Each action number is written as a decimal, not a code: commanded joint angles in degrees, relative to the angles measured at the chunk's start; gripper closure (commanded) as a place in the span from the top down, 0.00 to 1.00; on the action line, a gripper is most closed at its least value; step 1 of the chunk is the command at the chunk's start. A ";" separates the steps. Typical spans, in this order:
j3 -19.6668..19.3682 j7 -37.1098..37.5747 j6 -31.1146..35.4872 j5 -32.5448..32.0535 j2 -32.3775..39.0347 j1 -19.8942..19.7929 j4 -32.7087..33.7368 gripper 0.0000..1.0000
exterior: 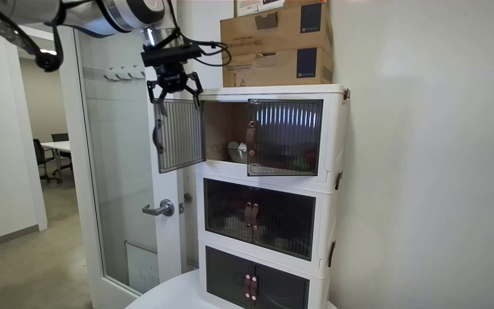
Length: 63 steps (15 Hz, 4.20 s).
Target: Open the upper part of the cabinet door
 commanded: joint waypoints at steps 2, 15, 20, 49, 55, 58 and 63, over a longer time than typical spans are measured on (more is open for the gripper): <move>-0.46 4.81 -0.41 -0.74 -1.21 1.85 -0.10 1.00; -0.18 18.47 7.80 1.24 -8.13 0.66 0.78 1.00; -2.82 30.10 10.30 0.00 -11.64 -1.33 1.38 1.00; -12.34 76.09 -2.68 0.29 1.56 -16.90 2.02 1.00; -13.03 73.97 -2.57 0.91 1.50 -25.35 1.93 1.00; -12.29 71.31 -0.80 3.84 0.29 -29.46 0.32 1.00; -11.37 65.19 1.58 7.60 -0.48 -33.17 0.94 1.00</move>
